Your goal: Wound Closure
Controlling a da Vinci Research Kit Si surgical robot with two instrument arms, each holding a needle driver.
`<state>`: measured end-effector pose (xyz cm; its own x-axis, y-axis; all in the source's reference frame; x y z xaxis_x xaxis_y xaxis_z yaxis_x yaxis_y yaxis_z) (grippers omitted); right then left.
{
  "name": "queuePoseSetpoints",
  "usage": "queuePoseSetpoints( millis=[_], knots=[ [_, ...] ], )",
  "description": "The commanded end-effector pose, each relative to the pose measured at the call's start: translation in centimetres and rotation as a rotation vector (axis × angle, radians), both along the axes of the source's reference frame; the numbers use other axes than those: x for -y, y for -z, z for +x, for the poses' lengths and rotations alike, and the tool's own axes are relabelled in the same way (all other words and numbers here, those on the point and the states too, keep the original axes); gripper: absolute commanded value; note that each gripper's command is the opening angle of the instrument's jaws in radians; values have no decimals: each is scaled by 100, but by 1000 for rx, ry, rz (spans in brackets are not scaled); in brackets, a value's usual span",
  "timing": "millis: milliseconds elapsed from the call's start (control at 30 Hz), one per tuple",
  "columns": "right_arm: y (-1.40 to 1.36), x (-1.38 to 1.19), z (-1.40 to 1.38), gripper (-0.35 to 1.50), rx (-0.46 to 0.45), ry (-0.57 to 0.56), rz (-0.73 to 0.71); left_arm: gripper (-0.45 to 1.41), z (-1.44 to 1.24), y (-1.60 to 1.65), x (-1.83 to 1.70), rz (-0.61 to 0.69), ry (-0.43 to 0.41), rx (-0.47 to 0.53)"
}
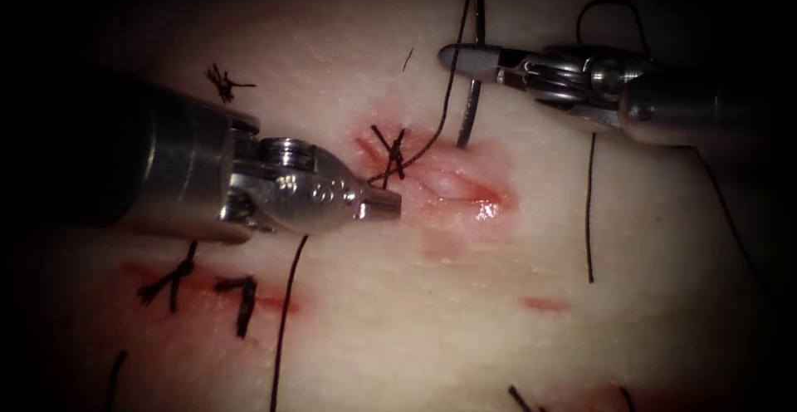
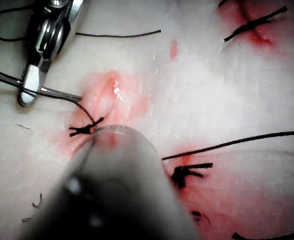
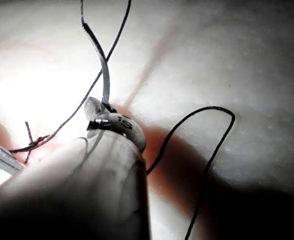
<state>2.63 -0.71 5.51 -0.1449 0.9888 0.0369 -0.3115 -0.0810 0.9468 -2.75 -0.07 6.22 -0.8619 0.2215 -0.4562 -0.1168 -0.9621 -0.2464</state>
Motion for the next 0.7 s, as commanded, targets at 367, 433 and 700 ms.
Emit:
queuePoseSetpoints(
  millis=[367,433,700],
  knots=[
    [6,46,29,-35,-183,-22,256,-45,-5,-6,0,0,1,0],
    [11,53,32,-35,-193,-22,286,-45,-5,-6,0,0,1,0],
    [45,96,58,-35,-282,1,433,-45,-5,-6,0,0,0,1]
  ],
)
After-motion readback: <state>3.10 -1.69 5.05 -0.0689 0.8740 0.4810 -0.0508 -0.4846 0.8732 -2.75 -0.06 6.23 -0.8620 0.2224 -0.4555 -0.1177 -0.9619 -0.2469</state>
